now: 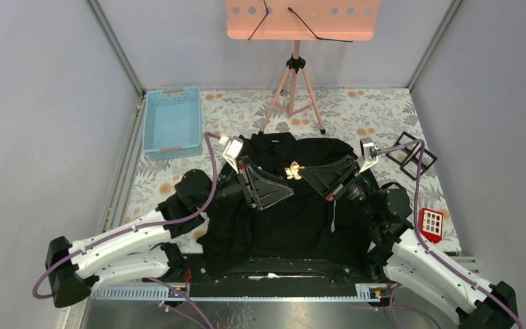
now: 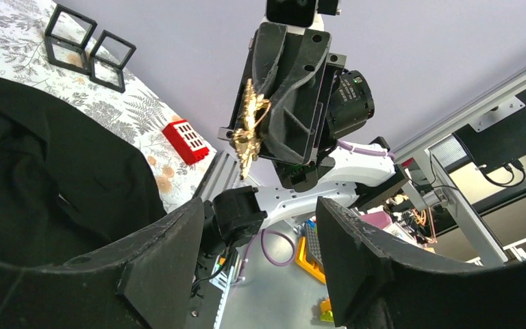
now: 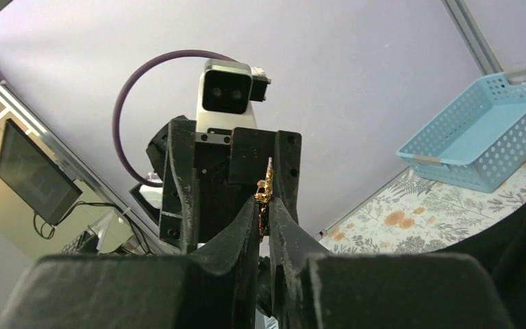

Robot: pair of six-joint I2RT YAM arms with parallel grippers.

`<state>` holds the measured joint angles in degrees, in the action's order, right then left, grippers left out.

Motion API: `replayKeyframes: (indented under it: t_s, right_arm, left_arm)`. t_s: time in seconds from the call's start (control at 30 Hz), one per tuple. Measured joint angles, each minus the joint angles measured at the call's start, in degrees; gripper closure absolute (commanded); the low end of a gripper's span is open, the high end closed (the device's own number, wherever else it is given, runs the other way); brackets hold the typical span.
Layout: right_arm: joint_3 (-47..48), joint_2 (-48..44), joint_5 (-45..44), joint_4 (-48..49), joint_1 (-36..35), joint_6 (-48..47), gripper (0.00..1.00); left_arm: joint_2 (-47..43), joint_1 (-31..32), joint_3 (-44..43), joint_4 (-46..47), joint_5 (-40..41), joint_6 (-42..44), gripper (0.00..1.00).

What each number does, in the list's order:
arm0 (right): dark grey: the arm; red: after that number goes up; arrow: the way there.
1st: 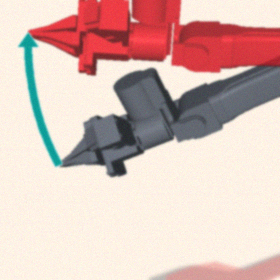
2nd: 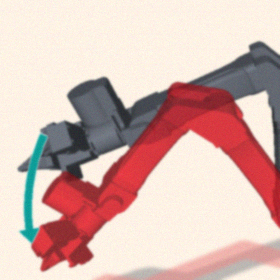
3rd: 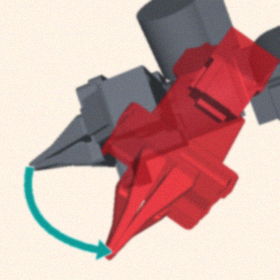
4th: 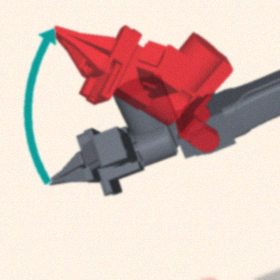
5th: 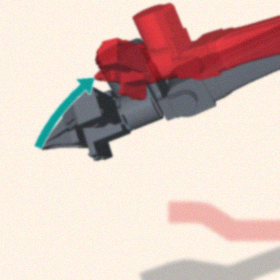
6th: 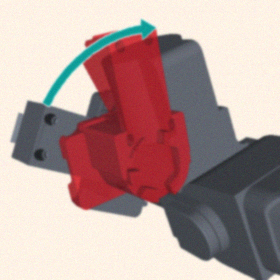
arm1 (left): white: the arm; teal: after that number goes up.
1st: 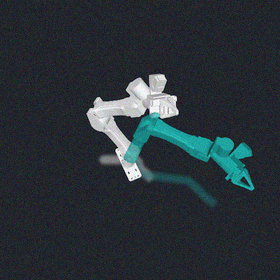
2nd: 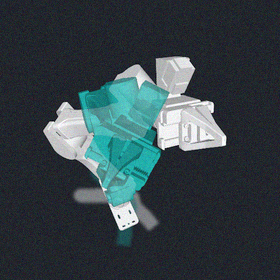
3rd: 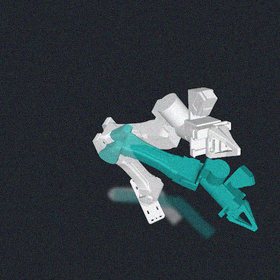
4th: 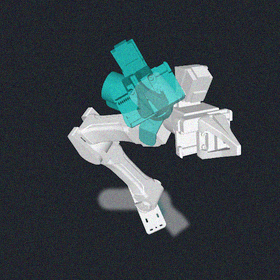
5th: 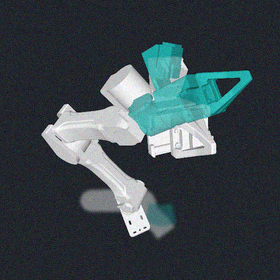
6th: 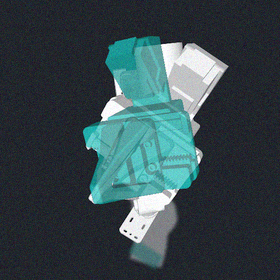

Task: Pin the brooch onto the clothing
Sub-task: Adjust the brooch.

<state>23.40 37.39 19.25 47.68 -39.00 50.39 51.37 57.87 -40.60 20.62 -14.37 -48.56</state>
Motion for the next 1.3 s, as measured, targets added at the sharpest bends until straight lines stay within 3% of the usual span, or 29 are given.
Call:
replayKeyframes:
  t_s: [0.27,0.33,0.43,0.83,0.97,1.07,1.1,1.2,1.3]
  right_arm:
    - [0.09,0.42,1.33,1.81,0.00,1.57,1.00]
    - [0.13,0.63,1.44,2.23,0.00,1.99,1.00]
    - [0.15,0.83,1.46,2.56,0.00,2.40,1.00]
    - [0.15,1.42,1.49,3.65,0.00,3.58,1.00]
    - [0.15,1.42,1.51,4.07,0.00,3.82,1.00]
    - [0.15,1.42,1.49,4.22,0.00,3.89,1.00]
    - [0.15,1.40,1.49,4.22,0.00,3.89,0.92]
    - [0.15,1.22,1.42,3.78,0.00,3.91,0.45]
    - [0.13,-0.15,1.27,0.85,-0.02,3.67,0.24]
  left_arm:
    - [0.90,0.00,0.00,2.71,-0.37,-1.55,0.54]
    - [1.70,-0.02,0.00,3.93,-0.44,-2.08,0.67]
    - [2.82,-0.04,0.00,4.98,-0.46,-2.80,0.76]
    - [4.13,-0.04,0.00,8.48,-0.39,-4.50,0.83]
    - [4.35,-0.04,0.00,9.09,-0.31,-4.55,1.00]
    - [4.42,-0.09,0.00,9.05,-0.04,-4.87,1.00]
    - [4.48,-0.09,0.00,9.09,0.02,-4.87,1.00]
    - [4.61,-0.09,0.00,9.05,0.07,-4.66,1.00]
    - [4.55,-0.42,0.00,8.57,0.02,-3.65,1.00]
